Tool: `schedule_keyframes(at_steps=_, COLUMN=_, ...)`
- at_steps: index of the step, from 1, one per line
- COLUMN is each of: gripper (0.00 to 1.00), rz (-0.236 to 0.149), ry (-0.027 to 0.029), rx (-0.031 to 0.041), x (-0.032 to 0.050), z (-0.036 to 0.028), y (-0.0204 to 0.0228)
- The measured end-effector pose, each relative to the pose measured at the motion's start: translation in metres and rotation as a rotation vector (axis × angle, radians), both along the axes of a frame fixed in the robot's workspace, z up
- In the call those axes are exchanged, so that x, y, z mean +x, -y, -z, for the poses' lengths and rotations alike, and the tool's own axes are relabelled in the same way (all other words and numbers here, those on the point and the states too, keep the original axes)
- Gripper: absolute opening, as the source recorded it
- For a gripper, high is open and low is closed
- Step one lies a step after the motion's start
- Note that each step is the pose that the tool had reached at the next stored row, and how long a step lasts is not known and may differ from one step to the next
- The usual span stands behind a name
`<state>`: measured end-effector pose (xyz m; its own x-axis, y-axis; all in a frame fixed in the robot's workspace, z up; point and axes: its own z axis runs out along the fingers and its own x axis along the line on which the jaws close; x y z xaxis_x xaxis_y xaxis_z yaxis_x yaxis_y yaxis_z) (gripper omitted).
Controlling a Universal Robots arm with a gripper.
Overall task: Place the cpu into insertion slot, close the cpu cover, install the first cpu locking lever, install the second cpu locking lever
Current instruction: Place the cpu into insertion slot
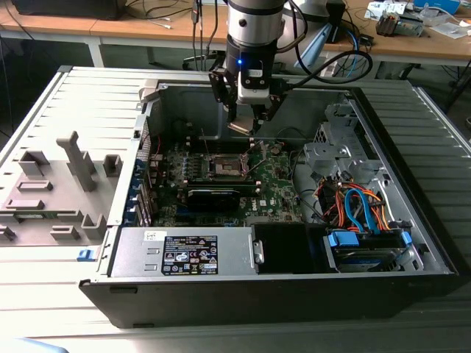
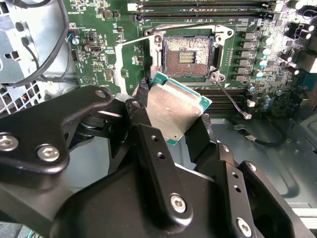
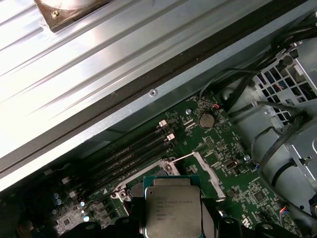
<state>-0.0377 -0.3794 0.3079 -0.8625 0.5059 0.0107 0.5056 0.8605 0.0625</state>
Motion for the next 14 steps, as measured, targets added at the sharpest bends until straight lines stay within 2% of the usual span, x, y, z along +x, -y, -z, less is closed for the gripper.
schedule_keyframes(at_steps=14, gripper=0.55, rz=0.016, ry=0.0000, rx=-0.0006, x=0.0000, z=0.0003, y=0.0000)
